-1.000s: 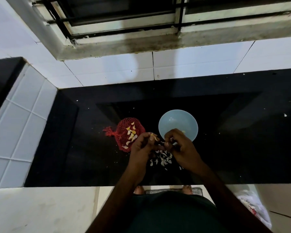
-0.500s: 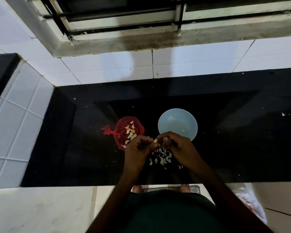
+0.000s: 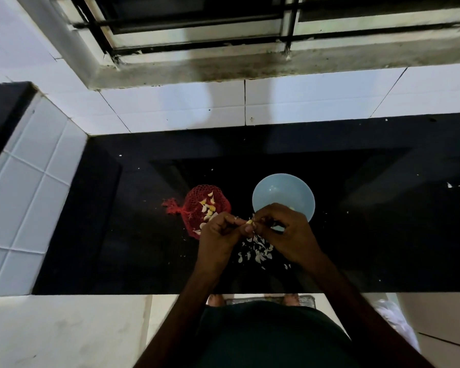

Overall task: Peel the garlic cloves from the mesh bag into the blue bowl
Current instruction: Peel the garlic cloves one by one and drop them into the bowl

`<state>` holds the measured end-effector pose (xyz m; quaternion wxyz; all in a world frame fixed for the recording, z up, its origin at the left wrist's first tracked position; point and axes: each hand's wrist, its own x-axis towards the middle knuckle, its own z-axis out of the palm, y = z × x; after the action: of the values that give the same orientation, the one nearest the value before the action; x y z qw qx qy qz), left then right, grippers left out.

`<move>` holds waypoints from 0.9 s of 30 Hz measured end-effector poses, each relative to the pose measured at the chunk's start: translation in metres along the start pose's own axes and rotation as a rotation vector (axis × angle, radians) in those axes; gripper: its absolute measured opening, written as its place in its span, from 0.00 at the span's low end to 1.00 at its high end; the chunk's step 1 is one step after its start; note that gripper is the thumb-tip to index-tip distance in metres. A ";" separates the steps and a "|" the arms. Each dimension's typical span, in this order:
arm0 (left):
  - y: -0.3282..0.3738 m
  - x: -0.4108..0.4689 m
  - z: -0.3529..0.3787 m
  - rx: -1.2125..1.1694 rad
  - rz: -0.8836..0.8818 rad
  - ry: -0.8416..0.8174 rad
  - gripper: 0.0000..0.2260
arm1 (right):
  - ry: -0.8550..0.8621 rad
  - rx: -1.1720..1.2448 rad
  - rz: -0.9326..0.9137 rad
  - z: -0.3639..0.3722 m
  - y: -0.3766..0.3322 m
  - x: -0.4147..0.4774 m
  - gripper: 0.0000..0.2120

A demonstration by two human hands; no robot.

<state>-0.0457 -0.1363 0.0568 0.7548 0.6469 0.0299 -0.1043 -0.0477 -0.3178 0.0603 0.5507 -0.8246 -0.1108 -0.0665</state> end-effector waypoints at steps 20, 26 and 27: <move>-0.007 -0.004 -0.006 -0.100 -0.182 0.139 0.13 | -0.016 -0.110 0.086 0.010 0.024 -0.020 0.06; -0.002 -0.007 -0.004 -0.144 -0.211 0.108 0.13 | -0.122 -0.133 0.153 0.008 0.022 -0.022 0.08; -0.001 -0.007 -0.004 -0.152 -0.213 0.101 0.13 | -0.125 -0.126 0.154 0.008 0.019 -0.021 0.08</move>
<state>-0.0522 -0.1320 0.0566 0.7840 0.5853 0.1440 -0.1484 -0.0630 -0.3201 0.0357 0.4935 -0.8661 -0.0769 0.0207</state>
